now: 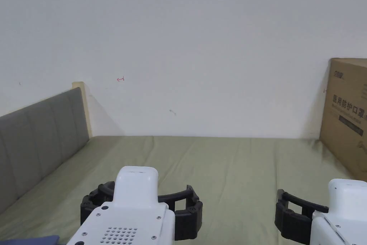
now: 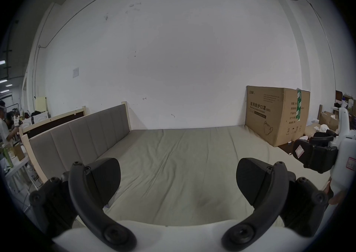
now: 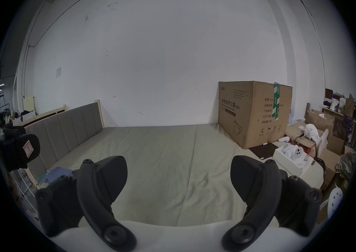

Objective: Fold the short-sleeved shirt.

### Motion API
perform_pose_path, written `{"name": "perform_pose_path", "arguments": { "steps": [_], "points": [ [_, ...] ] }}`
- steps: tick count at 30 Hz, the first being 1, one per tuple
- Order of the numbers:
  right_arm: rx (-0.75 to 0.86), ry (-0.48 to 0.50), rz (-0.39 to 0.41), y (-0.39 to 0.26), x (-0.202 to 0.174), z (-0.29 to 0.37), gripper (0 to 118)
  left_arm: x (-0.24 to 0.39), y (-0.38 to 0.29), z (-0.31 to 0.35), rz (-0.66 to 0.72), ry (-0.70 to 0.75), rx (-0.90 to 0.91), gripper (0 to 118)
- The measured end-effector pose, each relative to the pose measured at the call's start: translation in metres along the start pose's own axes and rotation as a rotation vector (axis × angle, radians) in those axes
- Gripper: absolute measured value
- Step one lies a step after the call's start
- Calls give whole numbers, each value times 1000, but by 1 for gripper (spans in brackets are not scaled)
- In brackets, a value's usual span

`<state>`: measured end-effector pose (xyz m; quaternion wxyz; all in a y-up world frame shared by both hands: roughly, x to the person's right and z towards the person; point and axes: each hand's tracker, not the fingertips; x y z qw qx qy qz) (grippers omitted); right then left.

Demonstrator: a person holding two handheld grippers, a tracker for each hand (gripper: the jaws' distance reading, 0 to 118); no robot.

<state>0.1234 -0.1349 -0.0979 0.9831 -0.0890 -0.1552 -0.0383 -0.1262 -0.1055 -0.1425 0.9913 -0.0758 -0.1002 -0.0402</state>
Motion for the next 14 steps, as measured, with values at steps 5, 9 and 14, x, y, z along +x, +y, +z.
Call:
{"name": "perform_pose_path", "arguments": {
  "steps": [5,9,14],
  "points": [
    [-3,1,7,0,0,0,109,-10,0,-6,76,-33,-29,118],
    [-6,-3,19,-1,-1,-1,109,-3,-2,-4,8,6,14,118],
    [-9,0,26,-2,-4,-2,109,3,-2,0,-7,-27,37,118]
  ]
}}
